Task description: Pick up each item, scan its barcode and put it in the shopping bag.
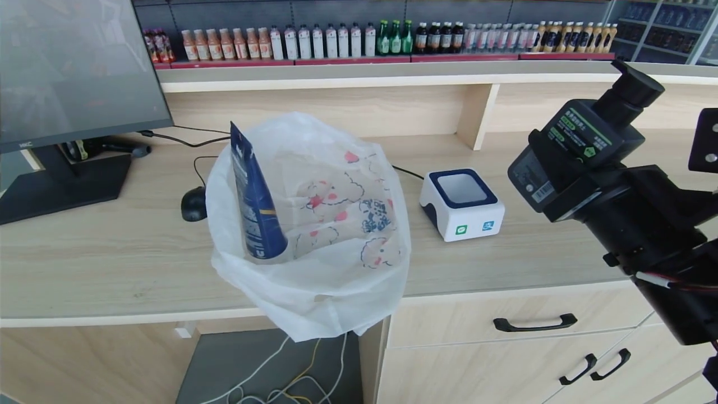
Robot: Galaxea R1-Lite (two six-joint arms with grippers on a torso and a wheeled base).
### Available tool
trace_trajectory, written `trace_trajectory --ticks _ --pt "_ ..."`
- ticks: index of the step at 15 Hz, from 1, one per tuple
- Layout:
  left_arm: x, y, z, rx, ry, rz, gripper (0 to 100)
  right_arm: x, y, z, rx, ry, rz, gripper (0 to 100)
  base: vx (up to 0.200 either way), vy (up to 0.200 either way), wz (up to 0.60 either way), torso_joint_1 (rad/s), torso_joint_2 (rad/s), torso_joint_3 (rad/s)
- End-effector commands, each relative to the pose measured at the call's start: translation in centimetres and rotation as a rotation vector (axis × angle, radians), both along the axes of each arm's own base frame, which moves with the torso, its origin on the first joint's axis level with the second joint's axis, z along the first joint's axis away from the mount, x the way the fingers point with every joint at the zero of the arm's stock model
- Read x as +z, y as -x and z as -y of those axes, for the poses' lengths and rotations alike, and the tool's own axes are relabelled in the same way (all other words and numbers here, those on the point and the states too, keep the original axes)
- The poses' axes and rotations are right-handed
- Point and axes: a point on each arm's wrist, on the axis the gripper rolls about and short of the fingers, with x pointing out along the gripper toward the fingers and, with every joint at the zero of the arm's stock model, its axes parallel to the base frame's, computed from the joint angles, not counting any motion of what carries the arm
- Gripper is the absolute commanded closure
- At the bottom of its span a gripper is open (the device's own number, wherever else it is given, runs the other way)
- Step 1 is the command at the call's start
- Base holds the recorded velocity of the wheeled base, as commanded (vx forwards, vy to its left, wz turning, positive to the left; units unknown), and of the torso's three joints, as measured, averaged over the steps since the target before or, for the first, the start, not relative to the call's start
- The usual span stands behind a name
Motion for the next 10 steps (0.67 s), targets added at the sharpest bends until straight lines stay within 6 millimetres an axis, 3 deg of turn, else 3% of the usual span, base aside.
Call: trace_trajectory --ticks 1,7,10 --pt "0.0 0.0 0.0 0.001 0.0 0.001 0 -0.1 -0.2 -0.2 0.001 0.005 -0.003 100 0.0 0.0 0.0 0.0 0.0 0.0" --pt "0.0 0.0 0.0 0.001 0.0 0.001 0 -0.8 -0.5 -0.6 0.028 0.102 0.008 100 0.0 0.0 0.0 0.0 0.0 0.0" --pt "0.0 0.0 0.0 0.001 0.0 0.001 0 0.7 -3.2 -1.4 0.066 0.191 0.131 100 0.0 0.0 0.0 0.0 0.0 0.0"
